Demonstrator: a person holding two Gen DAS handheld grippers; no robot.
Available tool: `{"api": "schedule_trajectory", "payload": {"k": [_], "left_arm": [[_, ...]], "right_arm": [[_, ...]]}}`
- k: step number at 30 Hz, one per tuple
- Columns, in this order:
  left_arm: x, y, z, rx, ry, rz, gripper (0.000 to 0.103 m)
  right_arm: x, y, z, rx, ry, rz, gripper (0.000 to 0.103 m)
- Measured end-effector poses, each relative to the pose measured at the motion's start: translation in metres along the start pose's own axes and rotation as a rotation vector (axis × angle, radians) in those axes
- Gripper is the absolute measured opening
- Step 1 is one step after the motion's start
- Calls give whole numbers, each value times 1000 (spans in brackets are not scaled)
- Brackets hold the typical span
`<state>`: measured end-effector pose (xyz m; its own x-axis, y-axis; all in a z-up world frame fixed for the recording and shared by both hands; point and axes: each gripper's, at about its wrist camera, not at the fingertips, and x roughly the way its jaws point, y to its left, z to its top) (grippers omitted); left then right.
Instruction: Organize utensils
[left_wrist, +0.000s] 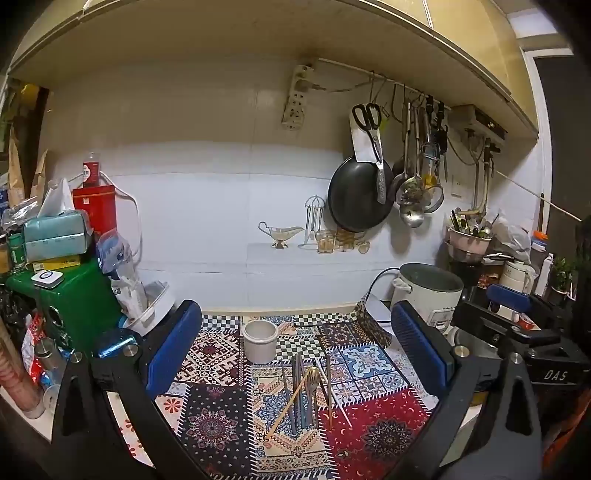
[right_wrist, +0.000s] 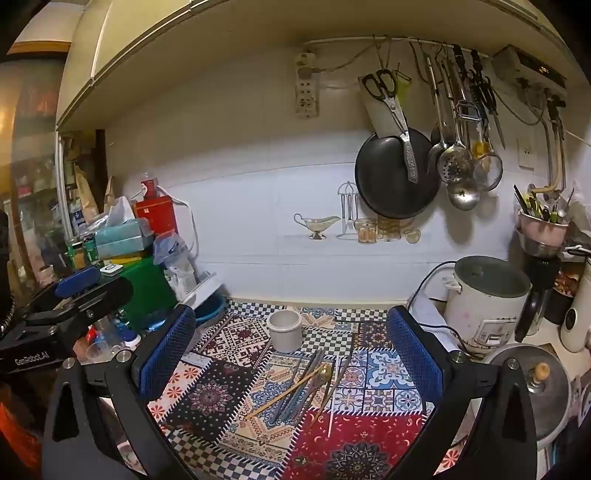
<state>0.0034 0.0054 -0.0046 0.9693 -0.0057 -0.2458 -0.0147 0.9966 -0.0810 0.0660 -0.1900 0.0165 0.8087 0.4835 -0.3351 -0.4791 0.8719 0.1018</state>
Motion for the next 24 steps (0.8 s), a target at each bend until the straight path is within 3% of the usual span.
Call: {"api": "schedule_trajectory", "payload": {"k": [24], "left_arm": [[2, 3, -2, -6, 10, -3, 103]], "right_arm": [[0, 5, 0, -11, 3, 5, 103]]}}
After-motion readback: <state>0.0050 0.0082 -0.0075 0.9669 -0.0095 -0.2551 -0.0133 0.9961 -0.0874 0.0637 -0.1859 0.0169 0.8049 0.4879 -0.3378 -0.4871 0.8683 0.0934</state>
